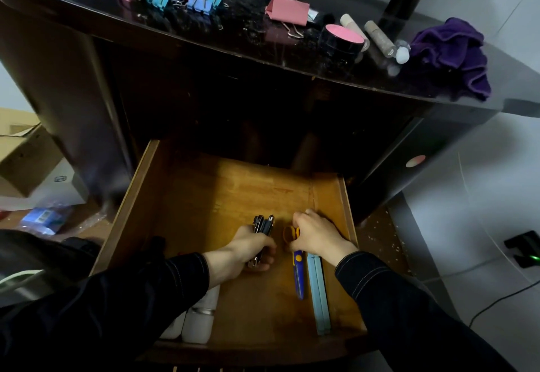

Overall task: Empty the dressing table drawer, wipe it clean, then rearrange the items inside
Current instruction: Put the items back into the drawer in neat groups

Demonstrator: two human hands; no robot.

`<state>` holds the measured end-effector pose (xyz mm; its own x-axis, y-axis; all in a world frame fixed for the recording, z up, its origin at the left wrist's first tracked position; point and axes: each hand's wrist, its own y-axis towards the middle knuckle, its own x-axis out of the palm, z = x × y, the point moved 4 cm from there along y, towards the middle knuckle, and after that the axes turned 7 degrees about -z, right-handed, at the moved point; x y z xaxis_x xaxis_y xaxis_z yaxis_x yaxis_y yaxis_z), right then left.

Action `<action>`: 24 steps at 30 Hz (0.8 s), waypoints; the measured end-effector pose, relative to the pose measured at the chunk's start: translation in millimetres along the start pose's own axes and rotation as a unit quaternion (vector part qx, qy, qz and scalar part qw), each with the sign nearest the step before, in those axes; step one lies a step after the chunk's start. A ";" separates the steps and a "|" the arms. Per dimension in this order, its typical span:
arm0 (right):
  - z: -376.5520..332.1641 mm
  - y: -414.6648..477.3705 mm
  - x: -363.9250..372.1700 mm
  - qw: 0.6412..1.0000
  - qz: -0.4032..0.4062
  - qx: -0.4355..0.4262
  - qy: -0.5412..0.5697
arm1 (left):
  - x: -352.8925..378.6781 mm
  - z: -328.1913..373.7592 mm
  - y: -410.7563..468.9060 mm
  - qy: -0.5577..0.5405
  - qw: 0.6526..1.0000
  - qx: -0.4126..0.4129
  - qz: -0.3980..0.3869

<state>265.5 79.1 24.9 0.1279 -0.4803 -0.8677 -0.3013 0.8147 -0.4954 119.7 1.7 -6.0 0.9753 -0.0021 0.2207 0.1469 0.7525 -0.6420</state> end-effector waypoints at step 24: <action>-2.2 -4.0 0.4 0.999 -0.034 0.026 -0.032 | 0.9 1.4 -3.2 -0.004 1.000 -0.004 -0.018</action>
<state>264.7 75.0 26.6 0.2070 -0.5142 -0.8323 -0.2402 0.7980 -0.5527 120.0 0.2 -2.7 0.9678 -0.0236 0.2507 0.1837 0.7473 -0.6386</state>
